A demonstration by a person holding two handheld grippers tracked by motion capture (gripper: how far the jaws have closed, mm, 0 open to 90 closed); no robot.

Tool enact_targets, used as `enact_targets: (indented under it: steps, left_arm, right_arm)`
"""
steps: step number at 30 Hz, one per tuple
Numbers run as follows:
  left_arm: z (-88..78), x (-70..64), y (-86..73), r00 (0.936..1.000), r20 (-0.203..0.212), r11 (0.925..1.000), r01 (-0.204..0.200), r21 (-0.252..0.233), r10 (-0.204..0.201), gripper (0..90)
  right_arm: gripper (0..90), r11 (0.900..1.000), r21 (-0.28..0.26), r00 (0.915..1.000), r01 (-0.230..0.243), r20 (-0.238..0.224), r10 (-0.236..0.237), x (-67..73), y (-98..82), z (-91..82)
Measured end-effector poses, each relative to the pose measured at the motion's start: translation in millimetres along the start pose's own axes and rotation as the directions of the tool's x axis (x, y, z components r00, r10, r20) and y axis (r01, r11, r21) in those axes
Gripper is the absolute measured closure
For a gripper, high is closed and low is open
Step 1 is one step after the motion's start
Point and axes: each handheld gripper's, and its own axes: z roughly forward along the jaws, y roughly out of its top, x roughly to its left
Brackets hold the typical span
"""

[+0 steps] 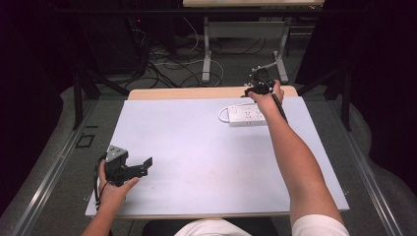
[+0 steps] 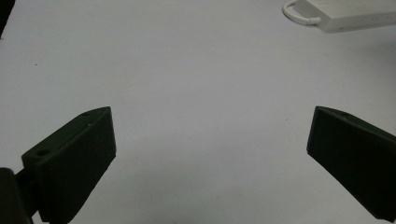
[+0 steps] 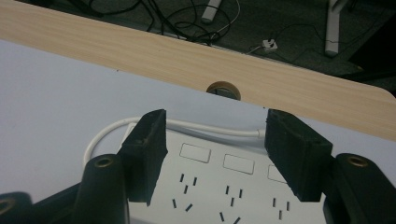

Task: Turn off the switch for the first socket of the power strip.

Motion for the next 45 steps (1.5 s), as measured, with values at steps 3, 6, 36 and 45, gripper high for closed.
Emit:
enact_targets:
  steps: [3,6,36,45]
  left_arm:
    - [-1.4,1.1,-0.8,1.0,-0.006,1.0,0.005,-0.004,-0.005,1.2]
    - [-2.9,2.4,-1.8,0.9999,-0.012,0.9999,0.012,-0.006,-0.012,1.2]
    - [-13.6,6.7,-9.7,0.998,-0.044,0.999,0.045,-0.002,-0.045,1.3]
    - [-15.0,7.9,-10.7,0.9979,-0.047,0.9989,0.045,-0.008,-0.046,1.2]
  right_arm:
    - [43.1,1.0,0.008,1.0,-0.005,0.007,0.005,-3.4,1.0,4.7]
    - [45.6,1.0,0.002,0.9997,-0.021,0.011,0.021,-3.9,1.8,7.7]
    - [73.6,0.998,0.034,0.9984,-0.056,-0.009,0.057,-0.5,-3.9,37.6]
    - [86.5,0.996,0.065,0.9976,-0.069,-0.008,0.069,-0.7,-7.6,46.2]
